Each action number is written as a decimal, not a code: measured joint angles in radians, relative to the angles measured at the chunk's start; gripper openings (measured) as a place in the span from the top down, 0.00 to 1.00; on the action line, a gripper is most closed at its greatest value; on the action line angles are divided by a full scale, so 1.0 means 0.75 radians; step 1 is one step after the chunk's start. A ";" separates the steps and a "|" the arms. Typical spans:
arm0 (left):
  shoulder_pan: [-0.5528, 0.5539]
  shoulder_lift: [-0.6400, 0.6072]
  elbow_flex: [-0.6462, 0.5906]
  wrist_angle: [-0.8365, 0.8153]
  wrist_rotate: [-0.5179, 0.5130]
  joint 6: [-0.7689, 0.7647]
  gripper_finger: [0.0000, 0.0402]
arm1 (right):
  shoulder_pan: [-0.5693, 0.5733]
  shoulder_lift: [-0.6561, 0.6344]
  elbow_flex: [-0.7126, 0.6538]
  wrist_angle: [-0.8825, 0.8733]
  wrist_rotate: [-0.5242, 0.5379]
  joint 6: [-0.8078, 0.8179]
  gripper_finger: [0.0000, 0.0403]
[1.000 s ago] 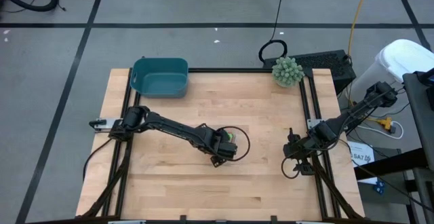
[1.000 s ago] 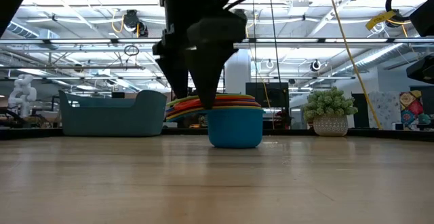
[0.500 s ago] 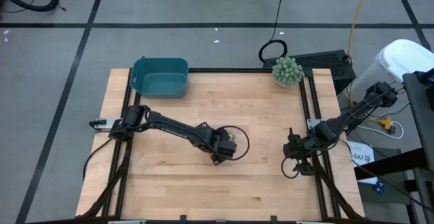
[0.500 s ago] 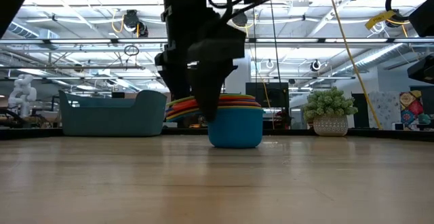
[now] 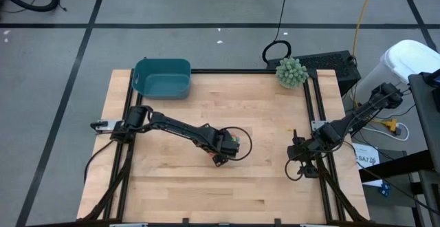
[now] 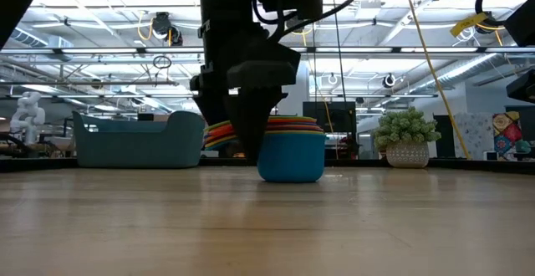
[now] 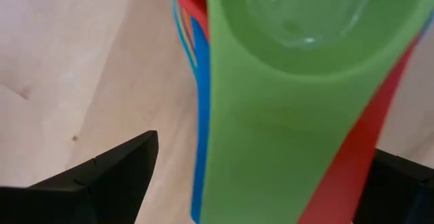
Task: Nest measuring cups in basket
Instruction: Put the nested measuring cups into the blue bin
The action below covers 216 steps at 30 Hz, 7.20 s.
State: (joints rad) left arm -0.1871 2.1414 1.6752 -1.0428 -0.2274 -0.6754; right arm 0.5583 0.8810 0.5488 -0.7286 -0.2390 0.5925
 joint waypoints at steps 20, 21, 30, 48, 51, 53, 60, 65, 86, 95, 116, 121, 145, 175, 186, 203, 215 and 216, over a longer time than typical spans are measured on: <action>0.000 0.000 0.000 -0.004 0.105 -0.029 0.46 | 0.000 0.000 0.000 0.023 0.001 0.033 0.26; 0.000 0.000 0.000 -0.004 0.112 -0.029 0.51 | 0.000 0.000 0.000 0.030 0.001 0.033 0.26; 0.000 0.000 0.000 -0.005 0.130 -0.024 0.64 | 0.000 0.000 0.000 0.058 0.001 0.057 0.26; 0.005 0.000 0.001 -0.005 0.133 -0.022 0.31 | 0.000 0.000 0.000 0.065 0.001 0.058 0.26; 0.006 0.000 0.001 -0.006 0.144 -0.022 0.36 | 0.000 0.000 0.000 0.065 0.001 0.058 0.26; 0.011 0.000 0.002 -0.005 0.171 -0.009 0.40 | 0.000 0.000 0.000 0.065 0.001 0.058 0.26; 0.043 0.000 0.002 -0.006 0.300 0.004 0.53 | 0.000 0.000 0.000 0.073 0.001 0.058 0.26; 0.051 0.000 0.002 -0.005 0.338 0.050 0.59 | 0.000 0.000 0.000 0.085 0.001 0.058 0.26; 0.054 -0.001 0.002 -0.005 0.339 0.055 0.66 | 0.000 0.000 0.000 0.089 0.001 0.067 0.26; 0.061 -0.001 0.013 -0.023 0.344 0.087 0.66 | 0.000 0.000 0.000 0.089 0.001 0.065 0.26; 0.194 -0.232 0.355 -0.720 -0.059 0.301 0.66 | 0.027 0.000 0.000 0.087 0.002 0.105 0.26; 0.258 -0.470 0.247 -0.656 -0.103 0.286 0.66 | 0.076 0.000 0.000 0.089 0.005 0.148 0.26; 0.679 -1.065 -0.309 -0.478 -0.041 0.643 0.66 | 0.087 0.000 0.001 0.129 0.039 0.217 0.26; 1.551 -1.071 -0.519 -0.368 0.362 1.649 0.66 | 0.099 0.000 0.001 0.255 0.043 0.349 0.26; 1.624 -1.070 -0.795 -0.129 0.355 1.757 0.66 | 0.099 0.000 0.001 0.312 0.044 0.412 0.26; 1.768 -0.918 -0.799 0.016 0.341 1.921 0.66 | 0.098 0.000 0.001 0.399 0.078 0.544 0.26; 1.717 -0.864 -0.799 0.138 0.345 1.839 0.66 | 0.098 0.000 0.001 0.409 0.080 0.569 0.26; 1.710 -0.864 -0.799 0.150 0.344 1.830 0.66 | 0.098 0.000 0.001 0.410 0.081 0.569 0.26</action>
State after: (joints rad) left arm 1.0955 1.4933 1.0760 -0.9305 0.0304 0.6970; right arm 0.6319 0.8810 0.5491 -0.4214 -0.1784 1.0191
